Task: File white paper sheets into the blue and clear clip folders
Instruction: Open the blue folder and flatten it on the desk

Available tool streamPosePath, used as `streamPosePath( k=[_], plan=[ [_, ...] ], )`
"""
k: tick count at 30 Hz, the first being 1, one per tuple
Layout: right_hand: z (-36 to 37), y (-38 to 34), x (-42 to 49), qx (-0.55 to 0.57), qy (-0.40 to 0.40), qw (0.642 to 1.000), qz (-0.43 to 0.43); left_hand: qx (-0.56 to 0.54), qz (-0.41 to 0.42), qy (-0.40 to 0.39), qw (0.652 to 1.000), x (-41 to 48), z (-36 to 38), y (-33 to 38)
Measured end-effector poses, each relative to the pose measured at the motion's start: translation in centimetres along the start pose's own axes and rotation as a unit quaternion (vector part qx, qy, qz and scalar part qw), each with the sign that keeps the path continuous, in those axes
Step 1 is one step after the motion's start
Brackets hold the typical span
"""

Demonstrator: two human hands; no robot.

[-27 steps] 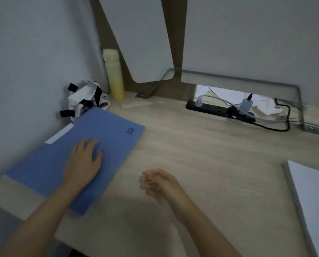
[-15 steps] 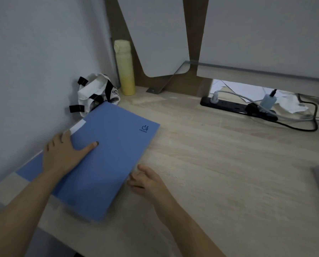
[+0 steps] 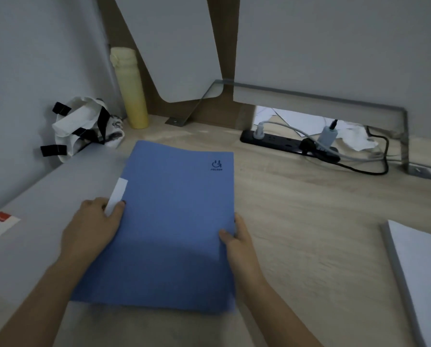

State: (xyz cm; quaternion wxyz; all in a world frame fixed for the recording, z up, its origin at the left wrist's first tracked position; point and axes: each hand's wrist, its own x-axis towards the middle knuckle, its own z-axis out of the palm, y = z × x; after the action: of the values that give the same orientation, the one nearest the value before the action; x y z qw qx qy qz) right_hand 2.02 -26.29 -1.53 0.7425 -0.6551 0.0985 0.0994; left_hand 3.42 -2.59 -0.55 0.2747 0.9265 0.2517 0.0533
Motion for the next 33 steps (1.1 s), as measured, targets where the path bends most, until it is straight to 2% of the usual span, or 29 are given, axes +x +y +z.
streamPosePath(
  k=[3, 7, 10, 12, 15, 17, 24, 26, 30, 33],
  plan=[
    [-3.8, -1.0, -0.6, -0.002, 0.022, 1.000, 0.007, -0.105, 0.005, -0.044, 0.994, -2.0, 1.8, 2.9],
    [-7.8, -1.8, -1.6, -0.016, 0.066, 0.998, -0.004, -0.270, 0.022, -0.112, 0.956, -4.6, 3.3, 5.9],
    [-10.5, -2.3, -2.8, -0.034, 0.076, 0.996, -0.020, -0.331, 0.039, -0.131, 0.934, -6.7, 4.6, 7.4],
    [-12.0, -2.7, -3.6, -0.050, 0.080, 0.995, -0.032, -0.353, 0.036, -0.132, 0.926, -7.8, 5.6, 8.3],
    [-13.9, -3.4, -4.4, -0.054, 0.086, 0.994, -0.038, -0.322, 0.028, -0.133, 0.937, -8.3, 7.5, 9.2],
    [-14.7, -3.5, -4.7, -0.049, 0.092, 0.994, -0.033, -0.313, 0.029, -0.114, 0.942, -8.2, 8.3, 9.3],
    [-16.6, -2.5, -5.3, -0.055, 0.123, 0.991, -0.027, -0.365, 0.020, -0.039, 0.930, -8.9, 10.6, 9.8],
    [-17.2, -2.4, -5.4, -0.054, 0.134, 0.989, -0.026, -0.402, -0.003, -0.026, 0.915, -8.1, 10.6, 9.8],
    [-18.8, -2.6, -5.7, -0.048, 0.132, 0.990, -0.003, -0.516, -0.031, -0.079, 0.852, -5.3, 9.7, 9.6],
    [-19.6, -2.5, -6.0, -0.050, 0.120, 0.991, 0.019, -0.521, -0.029, -0.105, 0.846, -3.1, 9.3, 9.9]
  ],
)
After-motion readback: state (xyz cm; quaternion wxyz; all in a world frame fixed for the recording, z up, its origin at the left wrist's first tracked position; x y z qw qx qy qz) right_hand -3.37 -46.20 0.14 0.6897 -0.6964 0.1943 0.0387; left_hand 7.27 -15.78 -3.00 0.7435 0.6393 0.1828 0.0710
